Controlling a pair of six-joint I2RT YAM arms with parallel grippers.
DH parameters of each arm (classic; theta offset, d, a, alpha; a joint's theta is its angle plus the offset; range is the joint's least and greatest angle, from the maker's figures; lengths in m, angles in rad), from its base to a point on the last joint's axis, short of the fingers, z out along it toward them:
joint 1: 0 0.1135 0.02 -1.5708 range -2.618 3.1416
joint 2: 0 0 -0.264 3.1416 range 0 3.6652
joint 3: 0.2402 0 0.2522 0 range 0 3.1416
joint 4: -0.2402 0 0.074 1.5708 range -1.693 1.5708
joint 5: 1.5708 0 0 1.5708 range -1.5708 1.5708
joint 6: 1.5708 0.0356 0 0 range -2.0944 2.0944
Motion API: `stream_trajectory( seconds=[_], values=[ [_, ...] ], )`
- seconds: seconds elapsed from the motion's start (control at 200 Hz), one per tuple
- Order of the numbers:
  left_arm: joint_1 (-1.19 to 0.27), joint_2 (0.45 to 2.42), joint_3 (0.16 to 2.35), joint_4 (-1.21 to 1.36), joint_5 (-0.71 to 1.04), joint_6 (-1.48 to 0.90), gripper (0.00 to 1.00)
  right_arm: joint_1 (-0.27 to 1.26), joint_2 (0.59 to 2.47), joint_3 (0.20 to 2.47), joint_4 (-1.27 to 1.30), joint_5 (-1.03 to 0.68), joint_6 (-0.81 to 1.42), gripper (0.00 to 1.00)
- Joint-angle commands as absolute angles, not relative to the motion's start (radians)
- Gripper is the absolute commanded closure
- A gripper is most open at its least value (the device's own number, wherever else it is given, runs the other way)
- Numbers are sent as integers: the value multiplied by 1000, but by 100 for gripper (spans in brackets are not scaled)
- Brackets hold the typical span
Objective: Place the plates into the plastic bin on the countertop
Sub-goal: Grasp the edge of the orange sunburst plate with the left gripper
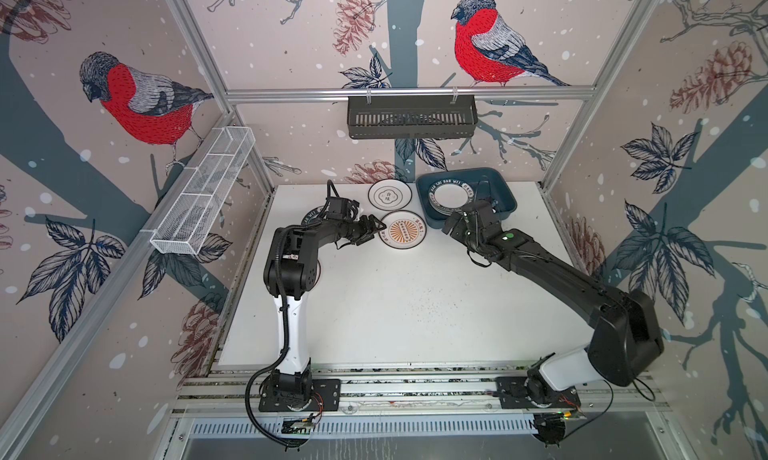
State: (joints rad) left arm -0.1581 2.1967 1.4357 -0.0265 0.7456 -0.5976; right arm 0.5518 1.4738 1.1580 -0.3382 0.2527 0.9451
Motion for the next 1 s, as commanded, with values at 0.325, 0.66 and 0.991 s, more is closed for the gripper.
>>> stream_trajectory(
  seconds=[0.325,0.66,0.991],
  values=[
    [-204,2250,1433,-57,637,-681,49,554,1395,1097,-406,312,1014,0],
    [-206,2237,1407,-35,594,-761,83,551,1348,1035,-377,307,1033,0],
    [-198,2118,1320,-29,590,-789,100,533,1313,946,-197,181,1017,0]
  ],
)
